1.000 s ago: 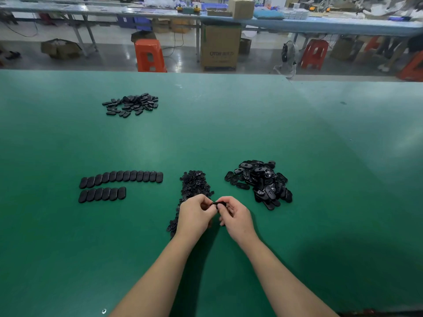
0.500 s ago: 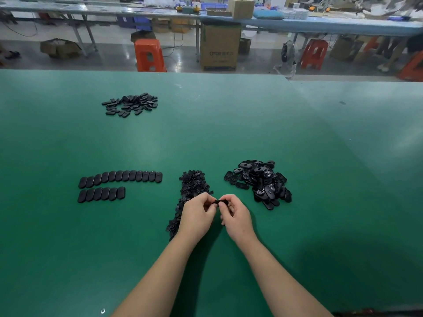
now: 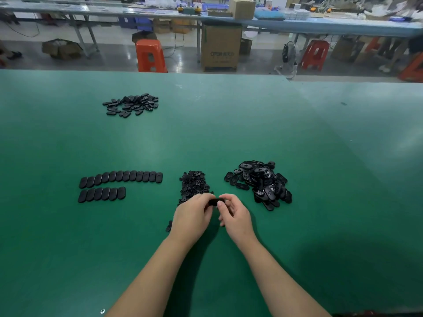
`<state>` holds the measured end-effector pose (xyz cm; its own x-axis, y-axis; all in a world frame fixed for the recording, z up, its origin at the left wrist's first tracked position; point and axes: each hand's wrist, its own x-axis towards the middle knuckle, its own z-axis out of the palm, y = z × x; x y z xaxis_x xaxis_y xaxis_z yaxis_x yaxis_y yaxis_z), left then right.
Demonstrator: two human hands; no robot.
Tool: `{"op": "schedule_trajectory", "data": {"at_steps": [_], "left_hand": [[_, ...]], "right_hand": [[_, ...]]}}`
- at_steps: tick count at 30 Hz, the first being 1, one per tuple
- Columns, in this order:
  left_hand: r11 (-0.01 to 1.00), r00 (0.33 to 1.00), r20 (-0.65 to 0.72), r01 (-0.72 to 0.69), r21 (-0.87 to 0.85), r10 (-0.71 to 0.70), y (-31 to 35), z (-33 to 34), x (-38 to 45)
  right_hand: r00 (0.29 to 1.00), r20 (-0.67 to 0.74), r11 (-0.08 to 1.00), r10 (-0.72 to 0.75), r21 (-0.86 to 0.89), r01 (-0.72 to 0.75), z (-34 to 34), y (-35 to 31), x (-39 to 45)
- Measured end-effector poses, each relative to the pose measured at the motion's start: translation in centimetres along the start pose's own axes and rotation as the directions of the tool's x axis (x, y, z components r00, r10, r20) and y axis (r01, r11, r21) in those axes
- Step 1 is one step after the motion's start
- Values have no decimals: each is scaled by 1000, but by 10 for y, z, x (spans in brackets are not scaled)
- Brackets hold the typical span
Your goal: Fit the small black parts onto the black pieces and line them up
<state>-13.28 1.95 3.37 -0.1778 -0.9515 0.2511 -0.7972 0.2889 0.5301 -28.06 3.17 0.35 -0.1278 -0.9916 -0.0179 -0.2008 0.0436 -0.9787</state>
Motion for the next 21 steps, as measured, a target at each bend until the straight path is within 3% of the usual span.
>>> {"op": "schedule_trajectory", "data": {"at_steps": [4,8,11,14,19,21], "left_hand": [[981,971,-139,194,-25,-196,-23,-17,3],[874,854,-209,485,-16,-477,-70,-40,-1],[800,793,-230,593,85,-564,-100,-51,-11],[777,800,-213,598,198,-561,-112,-57,-16],[836,892,-170,452,310,-419,-114,-57,-24],[826,894,-173,448,341,-413,-114,-56,-25]], "right_hand": [[1000,-4,1000,3,4,-3,-1,0,-1],[1000,23,999,6,-45,-5,-3,0,-3],[1000,26,998,15,-61,-14,-3,-1,-2],[999,26,997,19,-69,-18,-3,-2,-2],[1000,12,998,23,-56,-22,-2,-2,-3],[1000,10,998,25,-58,-24,-2,-2,-2]]}}
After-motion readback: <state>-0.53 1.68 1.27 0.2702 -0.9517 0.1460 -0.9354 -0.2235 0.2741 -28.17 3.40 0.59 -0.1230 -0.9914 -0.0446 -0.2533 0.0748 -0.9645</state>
